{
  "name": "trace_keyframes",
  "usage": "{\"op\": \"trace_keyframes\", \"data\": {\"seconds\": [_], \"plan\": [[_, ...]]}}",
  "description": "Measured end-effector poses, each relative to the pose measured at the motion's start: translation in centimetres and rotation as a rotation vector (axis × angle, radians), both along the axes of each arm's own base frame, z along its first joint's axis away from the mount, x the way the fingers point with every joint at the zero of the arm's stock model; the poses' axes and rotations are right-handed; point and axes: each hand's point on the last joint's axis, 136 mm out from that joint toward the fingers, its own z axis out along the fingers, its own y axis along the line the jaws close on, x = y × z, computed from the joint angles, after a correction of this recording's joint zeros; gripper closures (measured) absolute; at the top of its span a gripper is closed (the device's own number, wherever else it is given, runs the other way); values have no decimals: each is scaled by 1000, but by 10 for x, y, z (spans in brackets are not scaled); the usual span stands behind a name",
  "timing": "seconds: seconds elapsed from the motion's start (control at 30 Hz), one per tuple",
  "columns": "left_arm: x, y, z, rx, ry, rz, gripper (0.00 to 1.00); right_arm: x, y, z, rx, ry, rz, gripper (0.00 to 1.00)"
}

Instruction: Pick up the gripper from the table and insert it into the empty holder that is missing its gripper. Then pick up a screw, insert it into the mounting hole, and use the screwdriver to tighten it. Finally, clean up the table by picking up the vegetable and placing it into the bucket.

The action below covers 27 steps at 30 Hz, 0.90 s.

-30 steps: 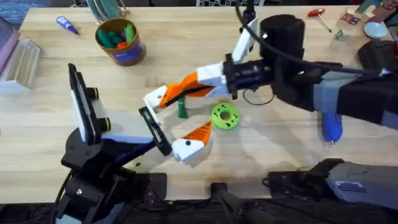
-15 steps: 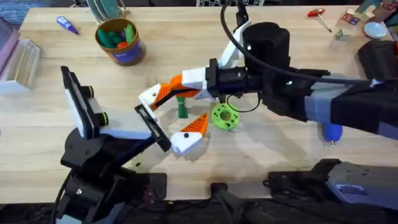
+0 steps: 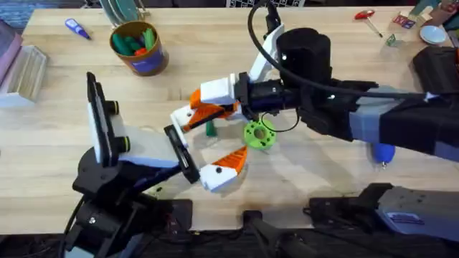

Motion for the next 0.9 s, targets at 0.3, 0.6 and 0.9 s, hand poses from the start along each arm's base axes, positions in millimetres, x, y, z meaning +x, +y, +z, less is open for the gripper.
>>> {"op": "trace_keyframes", "data": {"seconds": [0.3, 0.6, 0.9], "plan": [[-5, -3, 0, 2, -4, -35, 15, 0, -6, 4, 23, 2, 33, 267], [-6, -3, 0, 2, -4, -40, 14, 21, -38, -16, -75, -165, 29, 32], [-6, -3, 0, 2, -4, -41, 15, 20, -115, -6, -427, -383, -19, 28]]}}
